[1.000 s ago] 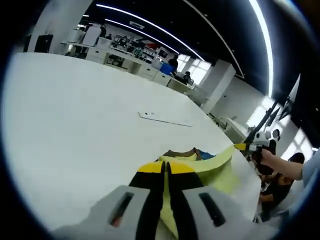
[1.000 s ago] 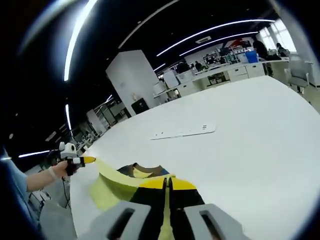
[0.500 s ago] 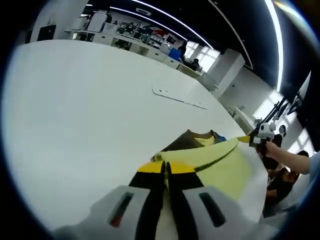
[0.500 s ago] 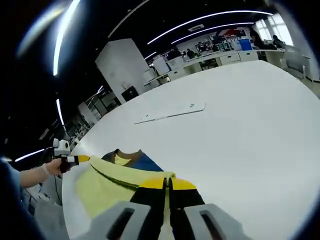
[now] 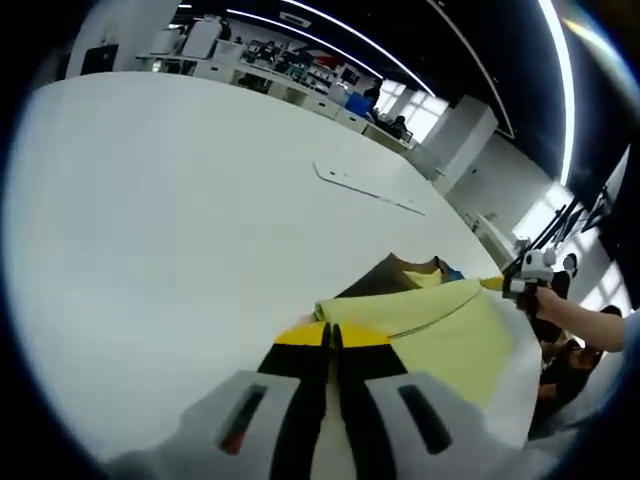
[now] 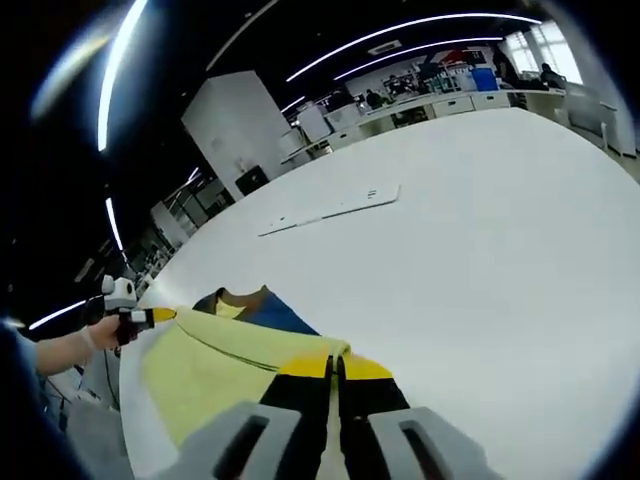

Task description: Fold the garment on the visible template until the final outline fits inside the template.

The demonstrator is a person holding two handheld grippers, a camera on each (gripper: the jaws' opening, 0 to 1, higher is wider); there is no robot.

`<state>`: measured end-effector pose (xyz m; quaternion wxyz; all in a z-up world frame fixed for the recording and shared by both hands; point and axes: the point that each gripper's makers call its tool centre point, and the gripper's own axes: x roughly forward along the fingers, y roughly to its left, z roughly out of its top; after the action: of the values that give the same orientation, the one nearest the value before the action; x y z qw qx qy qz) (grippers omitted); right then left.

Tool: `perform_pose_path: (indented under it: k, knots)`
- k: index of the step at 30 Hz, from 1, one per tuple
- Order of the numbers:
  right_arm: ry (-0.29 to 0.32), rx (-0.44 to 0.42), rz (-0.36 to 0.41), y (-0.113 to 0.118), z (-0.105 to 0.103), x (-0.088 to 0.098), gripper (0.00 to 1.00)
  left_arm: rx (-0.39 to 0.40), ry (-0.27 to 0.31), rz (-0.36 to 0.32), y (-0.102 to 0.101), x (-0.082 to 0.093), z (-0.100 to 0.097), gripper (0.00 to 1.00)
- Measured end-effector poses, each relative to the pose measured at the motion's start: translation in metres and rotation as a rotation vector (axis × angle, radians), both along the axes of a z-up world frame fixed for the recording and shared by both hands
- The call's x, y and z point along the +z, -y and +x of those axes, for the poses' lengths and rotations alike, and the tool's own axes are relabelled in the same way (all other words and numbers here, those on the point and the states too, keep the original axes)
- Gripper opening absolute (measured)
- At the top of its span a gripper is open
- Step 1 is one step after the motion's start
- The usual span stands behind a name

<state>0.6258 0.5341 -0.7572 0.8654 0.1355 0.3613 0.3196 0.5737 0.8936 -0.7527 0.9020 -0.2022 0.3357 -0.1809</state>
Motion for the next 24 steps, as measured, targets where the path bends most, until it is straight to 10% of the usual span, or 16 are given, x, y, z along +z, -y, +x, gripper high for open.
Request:
perform_pose_path:
  k: [19,24]
  knots:
    - [0.006,0.041,0.023,-0.003,-0.009,0.003,0.00,-0.060,0.047,-0.006,0.005,0.006,-0.002,0.00]
    - [0.038,0.076,0.013,-0.004,-0.017,0.008,0.12,-0.105,0.056,0.006,0.012,0.007,-0.007,0.14]
